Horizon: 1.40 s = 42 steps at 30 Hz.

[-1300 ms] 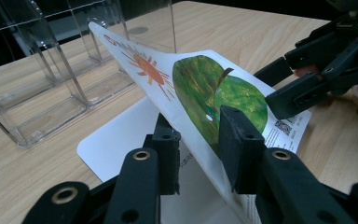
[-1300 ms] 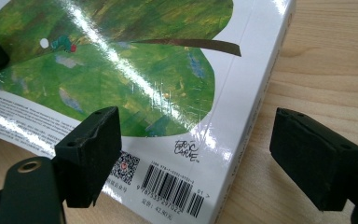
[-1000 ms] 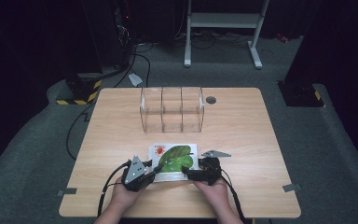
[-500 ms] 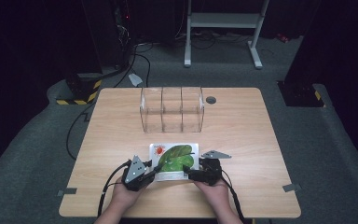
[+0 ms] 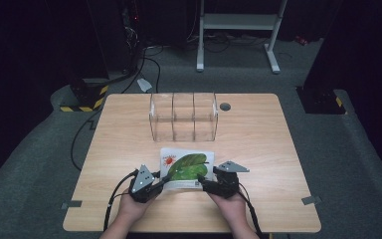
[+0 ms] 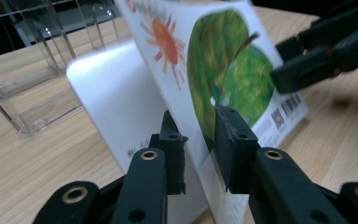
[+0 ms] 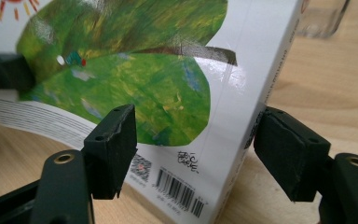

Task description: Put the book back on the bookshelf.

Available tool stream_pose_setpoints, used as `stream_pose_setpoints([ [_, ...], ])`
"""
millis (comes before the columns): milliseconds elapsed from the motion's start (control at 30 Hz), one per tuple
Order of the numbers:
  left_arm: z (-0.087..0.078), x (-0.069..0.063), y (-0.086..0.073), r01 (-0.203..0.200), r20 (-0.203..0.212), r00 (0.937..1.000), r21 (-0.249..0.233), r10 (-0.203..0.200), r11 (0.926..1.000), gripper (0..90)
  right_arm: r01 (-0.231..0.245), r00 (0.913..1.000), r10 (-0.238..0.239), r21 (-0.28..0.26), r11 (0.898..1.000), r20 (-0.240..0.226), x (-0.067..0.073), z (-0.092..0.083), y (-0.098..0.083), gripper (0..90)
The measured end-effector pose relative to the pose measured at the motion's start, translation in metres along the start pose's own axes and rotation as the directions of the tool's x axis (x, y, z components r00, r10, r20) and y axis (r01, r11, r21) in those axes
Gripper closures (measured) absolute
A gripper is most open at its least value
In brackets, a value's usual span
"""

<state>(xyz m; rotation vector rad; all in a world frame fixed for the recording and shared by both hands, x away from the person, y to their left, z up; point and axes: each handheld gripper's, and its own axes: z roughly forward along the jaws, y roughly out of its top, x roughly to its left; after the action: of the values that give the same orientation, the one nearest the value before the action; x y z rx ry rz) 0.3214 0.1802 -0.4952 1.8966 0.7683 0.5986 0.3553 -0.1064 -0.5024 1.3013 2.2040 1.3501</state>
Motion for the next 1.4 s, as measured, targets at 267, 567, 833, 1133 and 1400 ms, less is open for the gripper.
stream_pose_setpoints([
  [267,0.003,0.001,-0.003,-0.004,-0.026,0.9996,0.028,0.005,0.9996,76.1,0.034,0.9992,-0.033,-0.052,0.998,0.022,0.001,-0.010,0.004,32.4],
  [567,0.006,0.002,-0.006,-0.001,-0.018,0.9998,0.042,0.002,0.9991,75.9,0.055,0.9982,-0.053,-0.057,0.997,0.027,0.001,-0.012,0.003,32.7],
  [833,0.011,0.004,-0.012,0.008,-0.003,1.0000,0.076,-0.008,0.9971,75.0,0.063,0.9978,-0.061,-0.068,0.996,0.025,0.002,-0.015,0.002,33.4],
  [1133,0.014,0.003,-0.014,0.002,0.001,1.0000,0.107,-0.002,0.9942,74.4,0.068,0.9977,-0.067,-0.081,0.994,0.006,0.002,-0.022,0.001,31.3],
  [1400,0.014,0.001,-0.015,-0.025,0.004,0.9997,0.103,0.025,0.9944,80.9,0.099,0.9946,-0.101,-0.074,0.992,-0.022,0.007,-0.023,0.001,30.8],
])
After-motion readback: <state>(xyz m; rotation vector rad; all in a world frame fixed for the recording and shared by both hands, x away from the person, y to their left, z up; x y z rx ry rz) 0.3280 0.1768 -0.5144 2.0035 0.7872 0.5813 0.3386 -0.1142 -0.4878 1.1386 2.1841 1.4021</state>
